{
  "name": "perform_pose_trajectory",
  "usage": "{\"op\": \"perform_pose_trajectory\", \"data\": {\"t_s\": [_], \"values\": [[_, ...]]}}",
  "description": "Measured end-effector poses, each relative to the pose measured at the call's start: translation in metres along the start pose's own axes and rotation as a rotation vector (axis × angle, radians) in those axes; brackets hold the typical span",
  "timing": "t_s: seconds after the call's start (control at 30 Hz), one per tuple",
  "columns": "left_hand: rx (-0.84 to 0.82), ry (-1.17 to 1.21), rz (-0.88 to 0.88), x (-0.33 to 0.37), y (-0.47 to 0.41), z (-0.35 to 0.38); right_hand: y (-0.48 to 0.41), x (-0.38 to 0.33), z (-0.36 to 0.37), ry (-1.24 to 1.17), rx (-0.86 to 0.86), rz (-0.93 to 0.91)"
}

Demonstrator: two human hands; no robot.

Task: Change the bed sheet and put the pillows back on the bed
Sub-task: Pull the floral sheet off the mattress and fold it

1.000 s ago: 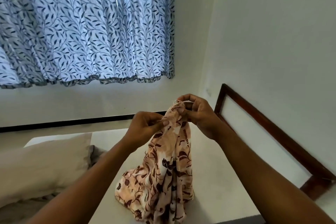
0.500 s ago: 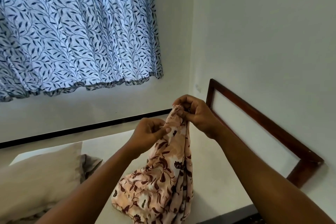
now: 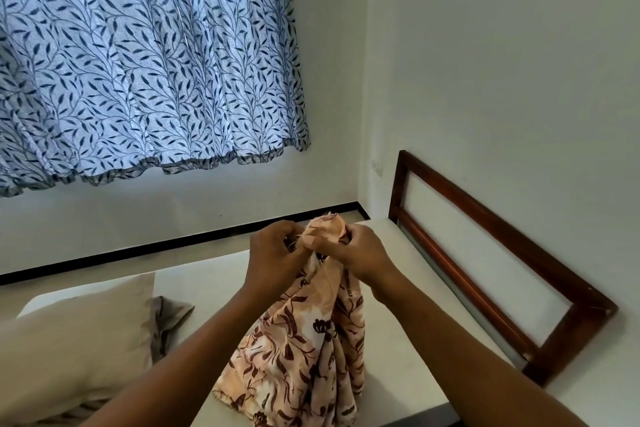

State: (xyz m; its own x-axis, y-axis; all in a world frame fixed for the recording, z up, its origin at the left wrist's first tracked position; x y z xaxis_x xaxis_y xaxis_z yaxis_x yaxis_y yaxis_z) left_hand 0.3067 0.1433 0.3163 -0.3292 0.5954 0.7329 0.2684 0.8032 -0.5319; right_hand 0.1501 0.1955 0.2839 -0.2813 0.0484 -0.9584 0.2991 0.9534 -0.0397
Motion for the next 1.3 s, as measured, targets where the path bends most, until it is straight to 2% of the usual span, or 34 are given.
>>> {"op": "perform_pose_trajectory", "data": {"t_s": [0.1, 0.23, 0.43, 0.57, 0.73, 0.83, 0.9, 1.0, 1.07, 1.13, 1.2, 1.3], "values": [[-0.009, 0.009, -0.029, -0.008, 0.001, -0.002, -0.006, -0.004, -0.004, -0.034, 0.004, -0.049], [-0.104, 0.055, -0.041, -0.014, -0.001, 0.003, -0.021, -0.028, -0.014, 0.084, 0.089, -0.186], [-0.297, 0.169, -0.162, -0.025, -0.006, -0.003, -0.033, -0.065, 0.002, 0.15, -0.006, -0.199], [-0.427, 0.074, -0.166, -0.03, 0.002, -0.014, -0.022, -0.098, 0.005, 0.078, -0.018, -0.211], [-0.578, -0.194, -0.181, -0.06, 0.034, -0.01, 0.01, -0.131, 0.029, -0.072, -0.071, -0.202], [-0.512, -0.203, -0.161, -0.06, 0.046, -0.02, 0.033, -0.146, 0.039, -0.084, -0.045, -0.212], [-0.421, -0.142, -0.153, -0.056, 0.047, -0.039, 0.041, -0.143, 0.035, -0.028, 0.057, -0.217], [-0.256, -0.094, -0.107, -0.05, 0.054, -0.073, 0.053, -0.106, 0.026, 0.179, 0.156, -0.152], [-0.145, -0.117, -0.085, -0.043, 0.067, -0.095, 0.067, -0.069, 0.029, 0.393, 0.083, -0.082], [-0.071, -0.124, -0.092, -0.027, 0.09, -0.115, 0.093, -0.036, 0.045, 0.486, -0.079, -0.075], [-0.058, -0.099, -0.129, -0.004, 0.12, -0.13, 0.13, -0.018, 0.069, 0.537, -0.281, -0.095], [-0.106, -0.068, -0.216, 0.024, 0.171, -0.132, 0.193, 0.003, 0.097, 0.579, -0.612, 0.005]]}}
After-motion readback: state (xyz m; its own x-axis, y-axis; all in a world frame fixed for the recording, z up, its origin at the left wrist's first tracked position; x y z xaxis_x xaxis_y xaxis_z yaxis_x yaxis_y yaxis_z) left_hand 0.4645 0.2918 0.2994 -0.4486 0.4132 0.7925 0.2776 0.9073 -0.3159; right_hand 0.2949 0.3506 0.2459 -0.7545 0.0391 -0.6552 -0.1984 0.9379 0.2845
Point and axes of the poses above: each hand's wrist, its own y-axis away from the middle knuckle, its own z-axis out of the palm, x = y × z, the point moved 8 cm from there along -y, towards the middle knuckle, and after that the axes turned 2 degrees about x, right-handed, at the moved point
